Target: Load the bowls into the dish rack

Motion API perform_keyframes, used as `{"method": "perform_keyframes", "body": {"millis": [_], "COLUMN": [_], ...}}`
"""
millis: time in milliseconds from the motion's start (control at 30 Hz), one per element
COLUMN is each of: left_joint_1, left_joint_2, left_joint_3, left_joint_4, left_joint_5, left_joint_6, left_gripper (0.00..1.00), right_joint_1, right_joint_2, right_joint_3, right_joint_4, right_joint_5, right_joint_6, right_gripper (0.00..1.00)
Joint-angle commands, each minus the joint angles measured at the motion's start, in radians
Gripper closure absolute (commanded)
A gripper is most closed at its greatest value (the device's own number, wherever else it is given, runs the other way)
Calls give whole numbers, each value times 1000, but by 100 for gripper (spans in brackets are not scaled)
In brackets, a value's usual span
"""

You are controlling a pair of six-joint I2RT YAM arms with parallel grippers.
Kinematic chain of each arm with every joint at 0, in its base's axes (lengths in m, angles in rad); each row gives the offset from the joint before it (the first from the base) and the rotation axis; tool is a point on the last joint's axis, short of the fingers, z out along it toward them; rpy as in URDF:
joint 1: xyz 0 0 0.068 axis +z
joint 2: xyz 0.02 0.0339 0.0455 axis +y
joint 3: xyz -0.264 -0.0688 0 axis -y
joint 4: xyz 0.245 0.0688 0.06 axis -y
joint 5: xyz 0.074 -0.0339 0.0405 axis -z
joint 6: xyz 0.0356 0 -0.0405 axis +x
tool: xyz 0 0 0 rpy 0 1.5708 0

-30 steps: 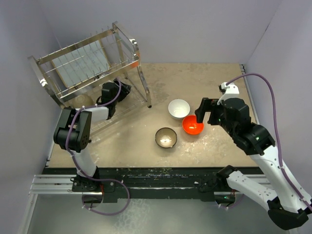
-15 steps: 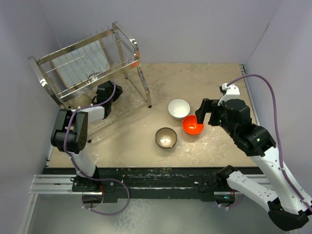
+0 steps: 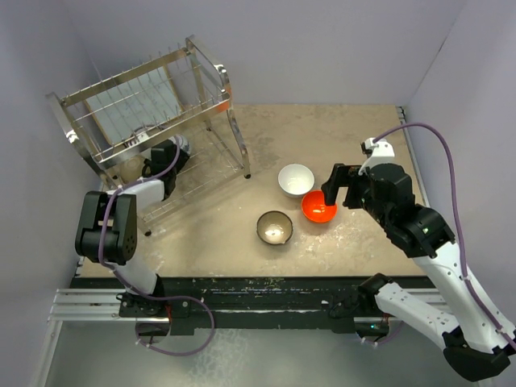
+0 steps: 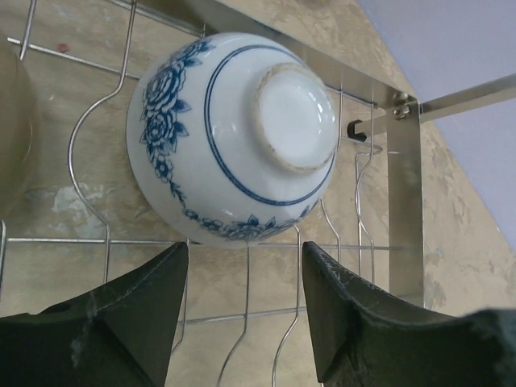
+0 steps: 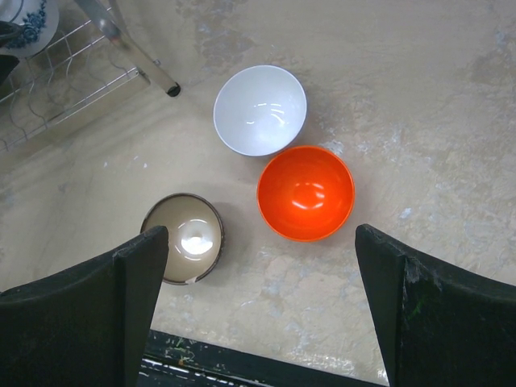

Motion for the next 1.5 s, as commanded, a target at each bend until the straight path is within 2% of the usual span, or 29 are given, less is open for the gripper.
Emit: {"method": "perform_keyframes", "body": {"millis": [0, 200, 500, 967, 1467], "left_joint_1": [3, -14, -36, -78, -83], "left_joint_2": [-62, -72, 76, 232, 219], "left_joint_3": [-35, -34, 113, 273, 297], "left_joint_4": [66, 155, 185, 182, 100], "left_joint_5": [63, 150, 177, 103, -69], "left_joint_6": [-24, -54, -51, 11, 192], "left_gripper": [38, 38, 38, 38, 37], "right_joint_1": [-4, -4, -4, -24, -66], "right_joint_2": [-1, 14, 41, 75, 79], "right_joint_3": [-3, -12, -16, -31, -56], "right_joint_4": [35, 48, 70, 95, 119], "right_joint_5": [-7, -7, 1, -7, -59], "right_joint_6": [-3, -5, -14, -38, -54], "right_gripper": [1, 1, 1, 1, 1]}}
